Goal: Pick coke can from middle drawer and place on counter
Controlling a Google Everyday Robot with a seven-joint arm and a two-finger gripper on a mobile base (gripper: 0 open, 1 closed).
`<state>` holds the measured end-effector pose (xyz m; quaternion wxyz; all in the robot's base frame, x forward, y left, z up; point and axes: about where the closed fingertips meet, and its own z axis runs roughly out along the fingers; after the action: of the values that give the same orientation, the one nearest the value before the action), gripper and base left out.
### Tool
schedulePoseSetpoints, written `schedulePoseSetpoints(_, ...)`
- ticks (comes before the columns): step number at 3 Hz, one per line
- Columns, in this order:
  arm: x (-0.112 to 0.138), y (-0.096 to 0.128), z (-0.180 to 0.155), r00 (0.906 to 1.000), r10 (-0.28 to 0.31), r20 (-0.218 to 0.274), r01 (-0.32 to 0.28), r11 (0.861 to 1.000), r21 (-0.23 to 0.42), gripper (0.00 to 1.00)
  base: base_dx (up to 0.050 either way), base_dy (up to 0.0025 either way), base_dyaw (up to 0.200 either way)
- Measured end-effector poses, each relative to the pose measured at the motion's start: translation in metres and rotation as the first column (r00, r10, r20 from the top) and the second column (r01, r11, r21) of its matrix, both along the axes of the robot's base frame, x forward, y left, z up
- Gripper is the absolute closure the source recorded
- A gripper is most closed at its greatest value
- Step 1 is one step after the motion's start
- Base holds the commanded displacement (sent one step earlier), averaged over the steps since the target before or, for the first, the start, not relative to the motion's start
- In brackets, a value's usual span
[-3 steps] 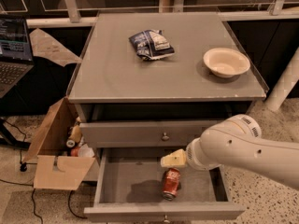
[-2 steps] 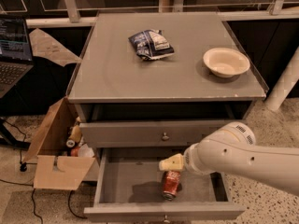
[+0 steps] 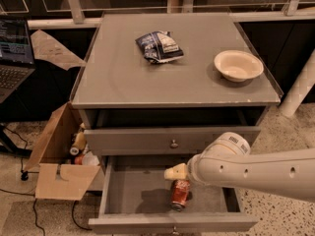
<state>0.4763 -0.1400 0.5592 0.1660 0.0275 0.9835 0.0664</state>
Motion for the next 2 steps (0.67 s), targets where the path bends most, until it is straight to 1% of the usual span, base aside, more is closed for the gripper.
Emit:
schedulePoseSetpoints(1, 0.01, 0.008, -0.027, 0.9994, 0.0, -0.035, -0.002, 0.999, -0.037, 0.0, 0.0, 0.0, 0.0)
schedulePoseSetpoints(2, 0.018, 0.021, -0.061, 0.996, 0.033, -0.083, -0.041, 0.994, -0.099, 0.0, 0.0, 0.0, 0.0)
